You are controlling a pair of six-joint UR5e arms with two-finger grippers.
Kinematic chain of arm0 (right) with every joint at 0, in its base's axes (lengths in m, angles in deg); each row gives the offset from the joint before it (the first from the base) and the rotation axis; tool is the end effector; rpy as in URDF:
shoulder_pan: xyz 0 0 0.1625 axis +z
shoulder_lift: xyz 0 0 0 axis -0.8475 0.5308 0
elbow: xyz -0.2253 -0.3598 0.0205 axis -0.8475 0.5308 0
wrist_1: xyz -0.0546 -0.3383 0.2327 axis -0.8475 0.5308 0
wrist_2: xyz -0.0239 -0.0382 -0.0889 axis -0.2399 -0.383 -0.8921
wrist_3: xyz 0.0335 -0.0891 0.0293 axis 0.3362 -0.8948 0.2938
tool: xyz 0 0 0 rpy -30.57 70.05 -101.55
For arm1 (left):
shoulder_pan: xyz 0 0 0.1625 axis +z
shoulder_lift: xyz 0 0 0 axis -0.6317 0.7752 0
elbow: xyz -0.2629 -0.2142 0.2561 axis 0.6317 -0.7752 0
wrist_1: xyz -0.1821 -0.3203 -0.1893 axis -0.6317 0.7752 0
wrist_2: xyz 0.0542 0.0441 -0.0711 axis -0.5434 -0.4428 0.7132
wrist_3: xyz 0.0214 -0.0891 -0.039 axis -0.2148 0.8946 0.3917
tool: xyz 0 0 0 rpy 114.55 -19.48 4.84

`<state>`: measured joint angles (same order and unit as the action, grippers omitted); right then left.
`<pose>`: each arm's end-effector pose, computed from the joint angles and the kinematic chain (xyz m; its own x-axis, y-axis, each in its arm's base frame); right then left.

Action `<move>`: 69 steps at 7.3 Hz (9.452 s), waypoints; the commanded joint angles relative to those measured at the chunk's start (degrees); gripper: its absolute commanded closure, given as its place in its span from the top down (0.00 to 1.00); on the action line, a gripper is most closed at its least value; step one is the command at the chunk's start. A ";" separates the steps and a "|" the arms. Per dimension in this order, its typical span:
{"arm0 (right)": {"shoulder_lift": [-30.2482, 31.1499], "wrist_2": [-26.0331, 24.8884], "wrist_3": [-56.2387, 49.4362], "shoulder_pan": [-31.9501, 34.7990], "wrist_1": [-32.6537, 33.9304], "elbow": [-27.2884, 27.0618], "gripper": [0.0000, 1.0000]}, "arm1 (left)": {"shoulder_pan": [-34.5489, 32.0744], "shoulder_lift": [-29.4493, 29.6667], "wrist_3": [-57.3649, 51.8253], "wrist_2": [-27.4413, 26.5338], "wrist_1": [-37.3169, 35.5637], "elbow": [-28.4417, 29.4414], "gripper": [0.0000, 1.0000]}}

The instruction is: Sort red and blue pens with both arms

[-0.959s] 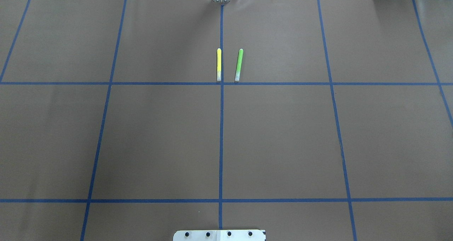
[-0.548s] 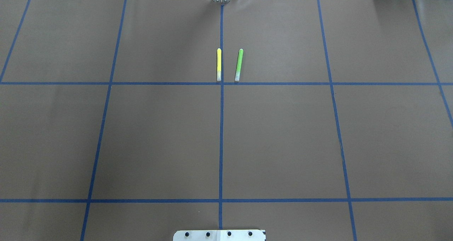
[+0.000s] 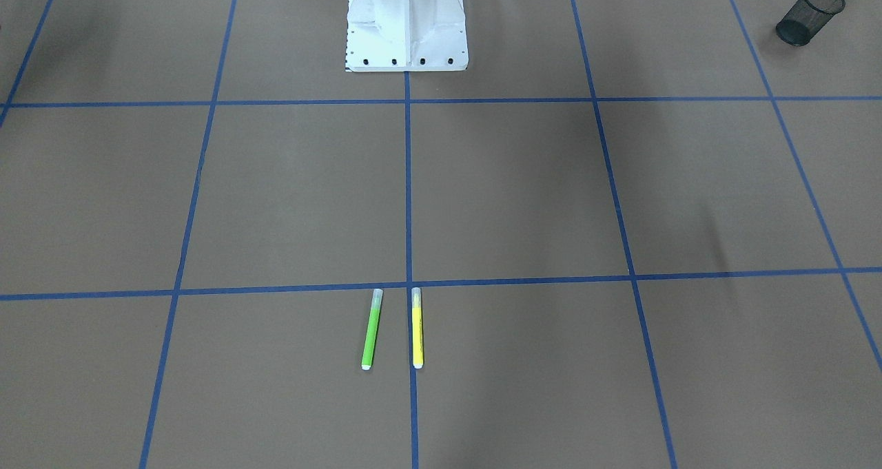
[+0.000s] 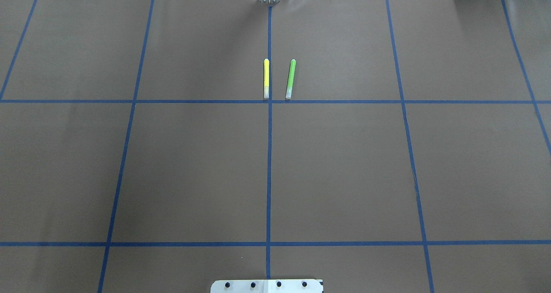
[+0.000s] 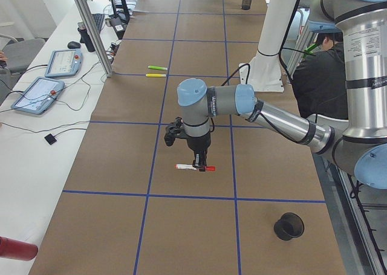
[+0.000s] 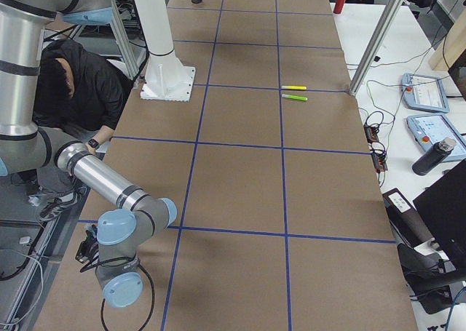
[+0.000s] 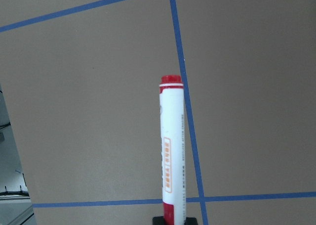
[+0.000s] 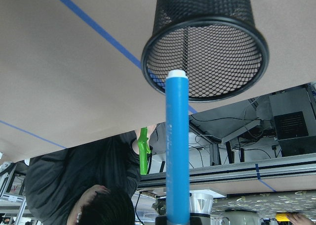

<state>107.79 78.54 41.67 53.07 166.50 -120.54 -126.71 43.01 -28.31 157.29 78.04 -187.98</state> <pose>0.1230 -0.0834 0.8164 0.5050 0.6128 0.6078 0.3957 0.4615 -0.7940 -0.0621 -0.3843 0.5257 0.8158 0.1631 -0.5549 -0.1930 0.9812 0.0046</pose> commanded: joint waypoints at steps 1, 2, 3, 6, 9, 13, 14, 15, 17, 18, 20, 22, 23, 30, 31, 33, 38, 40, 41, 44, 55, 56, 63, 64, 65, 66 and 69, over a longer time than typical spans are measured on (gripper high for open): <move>0.09 -1.13 0.38 0.52 -0.26 0.26 0.00 | 0.00 0.61 0.09 0.61 -0.16 0.16 0.00; 0.00 -2.44 0.38 1.57 -0.26 0.26 0.00 | 0.00 0.70 0.09 0.61 -0.68 0.07 0.00; 0.09 -3.93 1.16 2.97 -0.26 0.26 0.00 | 0.00 0.70 0.09 0.61 -0.69 -0.01 0.00; -0.52 -4.12 1.17 3.43 -0.35 0.08 0.00 | 0.00 0.87 0.09 0.61 -0.69 -0.01 0.00; -0.17 -4.12 1.70 3.51 -1.05 0.17 0.75 | 0.00 0.96 0.09 0.61 -0.69 -0.02 0.00; -2.27 -4.12 3.98 3.95 -1.40 0.08 0.99 | 0.00 1.58 0.09 0.61 -0.78 0.42 0.00; -2.63 -4.12 5.37 3.95 -6.10 -0.01 0.99 | 0.00 1.58 0.00 0.61 -1.39 0.34 0.00; -2.89 -4.12 10.17 4.04 -14.33 -0.01 0.99 | -0.09 1.58 0.00 0.61 -2.44 -0.10 0.00; -3.42 -3.78 18.09 3.95 -27.63 -0.62 0.99 | -0.18 1.49 -0.09 0.52 -2.36 0.42 0.00; -3.51 -3.34 19.96 3.87 -34.64 -0.53 0.99 | -0.18 1.49 -0.09 0.52 -2.36 1.03 0.00; -3.51 -1.59 26.00 3.78 -48.01 0.26 0.99 | -0.35 0.52 -0.09 0.35 -2.45 2.26 0.00; -5.69 4.02 30.50 0.37 -55.00 0.26 0.99 | -1.22 -0.44 0.00 0.00 -2.45 5.85 0.00; -8.41 6.75 34.01 -2.78 -55.45 0.26 0.99 | -2.62 -1.66 -0.09 0.08 -2.45 8.22 0.00; -19.86 16.00 49.85 -18.01 -55.46 -6.14 0.99 | -16.77 -14.77 -0.09 2.70 -12.79 13.51 0.00; -20.03 16.26 50.12 -19.24 -55.54 -6.94 0.99 | -16.87 -15.03 -0.09 6.98 -17.26 14.22 0.00; -20.12 17.05 53.46 -19.86 -55.46 -9.75 0.99 | -17.05 -17.48 -0.61 8.08 -21.34 15.01 0.00; -20.12 18.64 55.22 -19.95 -55.46 -12.66 0.99 | -17.66 -17.76 -0.79 8.08 -32.40 18.08 0.00; -20.04 20.73 55.22 -19.95 -55.46 -12.75 0.99 | -17.93 -17.67 -1.66 8.08 -32.59 23.24 0.00; -20.04 20.75 55.22 -19.95 -55.46 -12.75 0.99 | -18.10 -17.50 -2.89 8.25 -32.51 26.49 0.00; -19.51 20.49 55.22 -19.95 -55.46 -15.11 0.99 | -18.46 -17.15 -3.16 8.26 -32.33 29.42 0.00; -20.29 20.75 55.22 -19.95 -55.46 -16.00 0.99 | -18.55 -4.71 -9.58 12.39 -31.10 32.86 1.00; -20.47 20.57 55.22 -19.95 -55.46 -16.00 0.99 | -18.55 -0.58 -9.32 12.39 -31.01 31.72 1.00; -22.67 20.13 54.52 -23.03 -59.59 -14.42 1.00 | -10.99 8.25 13.18 12.47 9.37 22.65 1.00; -22.15 20.05 54.52 -23.11 -59.68 -14.16 1.00 | -9.33 8.60 13.10 12.47 14.38 22.75 1.00; -22.41 19.96 54.52 -23.29 -59.68 -14.07 1.00 | -8.19 8.95 12.75 12.47 21.47 24.05 1.00; -22.76 19.26 54.52 -24.60 -60.20 -13.98 1.00 | -5.65 8.96 13.09 12.39 27.81 25.20 1.00; -22.85 14.51 55.13 -25.75 -64.95 -13.37 1.00 | -4.92 9.39 13.27 11.95 29.02 24.51 1.00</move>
<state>85.03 94.22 96.52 27.94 102.72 -134.12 -131.90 52.13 -15.24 169.55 106.62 -163.02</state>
